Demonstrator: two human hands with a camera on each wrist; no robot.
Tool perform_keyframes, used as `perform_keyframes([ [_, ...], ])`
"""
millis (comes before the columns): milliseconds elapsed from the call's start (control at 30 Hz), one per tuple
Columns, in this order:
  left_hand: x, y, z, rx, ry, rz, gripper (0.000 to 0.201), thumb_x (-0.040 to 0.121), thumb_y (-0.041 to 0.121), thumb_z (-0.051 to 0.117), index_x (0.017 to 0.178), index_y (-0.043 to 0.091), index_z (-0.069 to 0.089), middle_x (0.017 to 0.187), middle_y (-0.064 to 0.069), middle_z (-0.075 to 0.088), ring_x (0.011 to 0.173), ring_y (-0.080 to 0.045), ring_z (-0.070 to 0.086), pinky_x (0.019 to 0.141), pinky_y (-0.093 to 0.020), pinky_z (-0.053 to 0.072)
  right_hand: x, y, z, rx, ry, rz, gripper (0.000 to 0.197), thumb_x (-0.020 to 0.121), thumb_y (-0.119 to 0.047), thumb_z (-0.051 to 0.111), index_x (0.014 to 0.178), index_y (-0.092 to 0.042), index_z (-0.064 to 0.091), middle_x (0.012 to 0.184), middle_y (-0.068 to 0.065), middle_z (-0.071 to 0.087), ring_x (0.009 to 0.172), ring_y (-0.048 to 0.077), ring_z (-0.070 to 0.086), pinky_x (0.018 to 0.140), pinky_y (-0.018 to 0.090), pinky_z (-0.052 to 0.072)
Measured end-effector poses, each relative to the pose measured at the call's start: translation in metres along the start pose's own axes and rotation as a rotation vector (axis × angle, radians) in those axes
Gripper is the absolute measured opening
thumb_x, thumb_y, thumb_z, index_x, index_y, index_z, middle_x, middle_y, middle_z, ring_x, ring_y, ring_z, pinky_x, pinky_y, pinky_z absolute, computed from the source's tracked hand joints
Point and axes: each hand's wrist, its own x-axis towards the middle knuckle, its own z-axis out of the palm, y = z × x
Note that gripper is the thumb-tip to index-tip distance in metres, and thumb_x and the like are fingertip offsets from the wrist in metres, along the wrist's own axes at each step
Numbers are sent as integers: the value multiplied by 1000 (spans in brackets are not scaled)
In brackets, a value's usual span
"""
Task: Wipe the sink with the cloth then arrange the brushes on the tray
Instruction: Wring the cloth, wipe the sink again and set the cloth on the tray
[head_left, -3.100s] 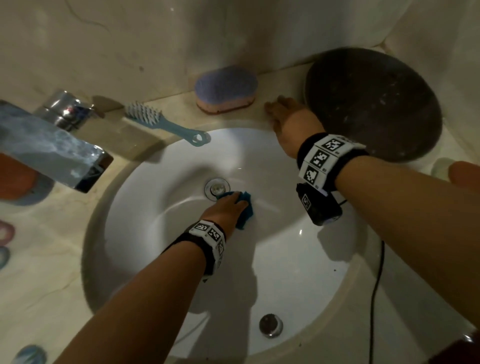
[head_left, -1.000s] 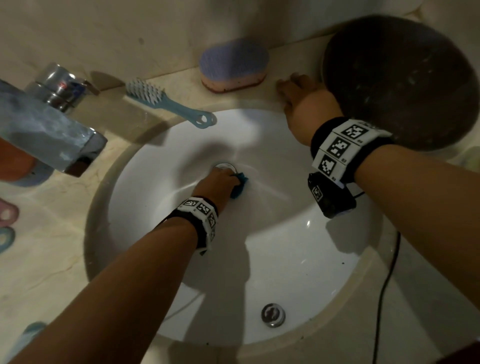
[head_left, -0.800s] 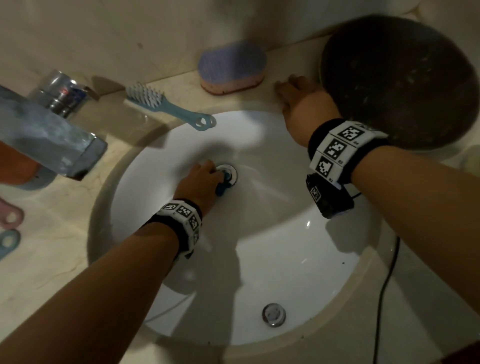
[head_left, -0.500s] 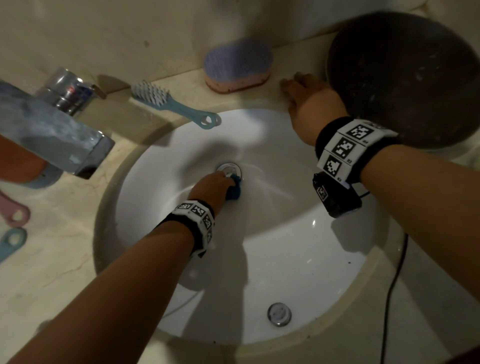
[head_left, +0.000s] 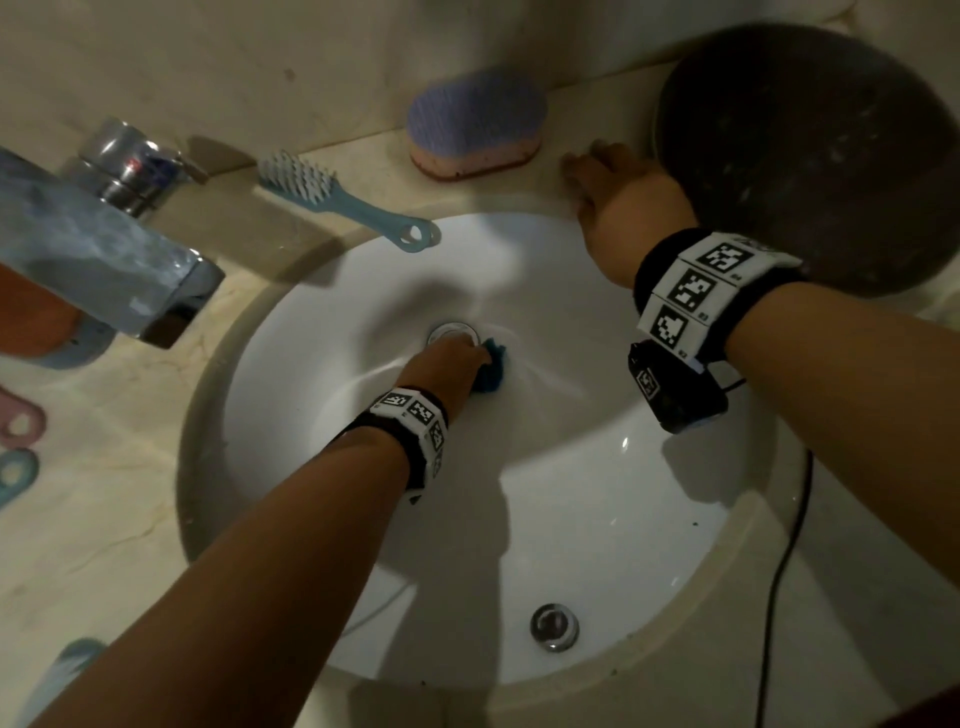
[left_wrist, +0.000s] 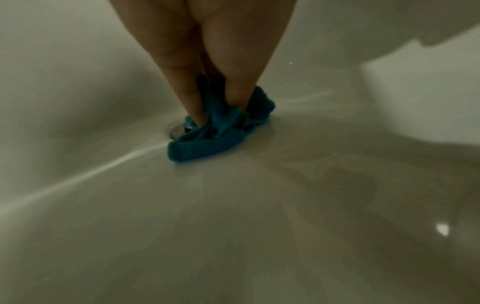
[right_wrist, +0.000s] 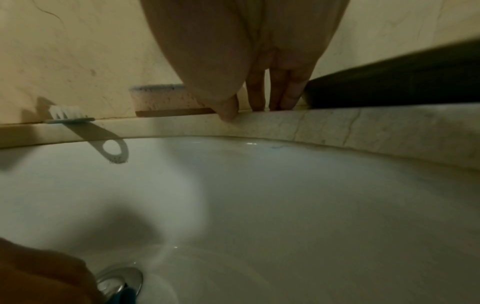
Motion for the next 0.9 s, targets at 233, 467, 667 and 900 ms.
perform_keyframes([
  [233,-8,7,-5,158,100,130,33,91,15,54,123,13,57,125,-11,51,114,-31,51,97,-35,44,-4,-4,-8,9,-39,18,49,94,-13,38,144,-14,35,150,20,29,128,42,39,104,42,33],
  [467,-52,93,15,-18,-209,649,37,82,9,65,118,14,65,123,-11,60,111,-26,57,99,-22,39,-2,-5,-13,30,-75,18,50,94,-12,38,143,-16,36,151,17,28,130,40,38,107,39,32],
  [667,-70,118,43,45,-431,802,41,84,19,67,125,15,60,130,-6,58,117,-21,52,99,-20,33,-2,-3,-12,17,-95,15,51,94,-12,38,144,-18,33,153,17,25,131,40,37,107,39,32],
  [900,-72,87,55,251,-527,749,31,86,20,63,114,7,66,114,-14,61,110,-30,52,99,-36,41,-1,-3,-13,50,-112,28,52,94,-11,40,145,-19,33,154,15,24,134,38,34,109,37,30],
])
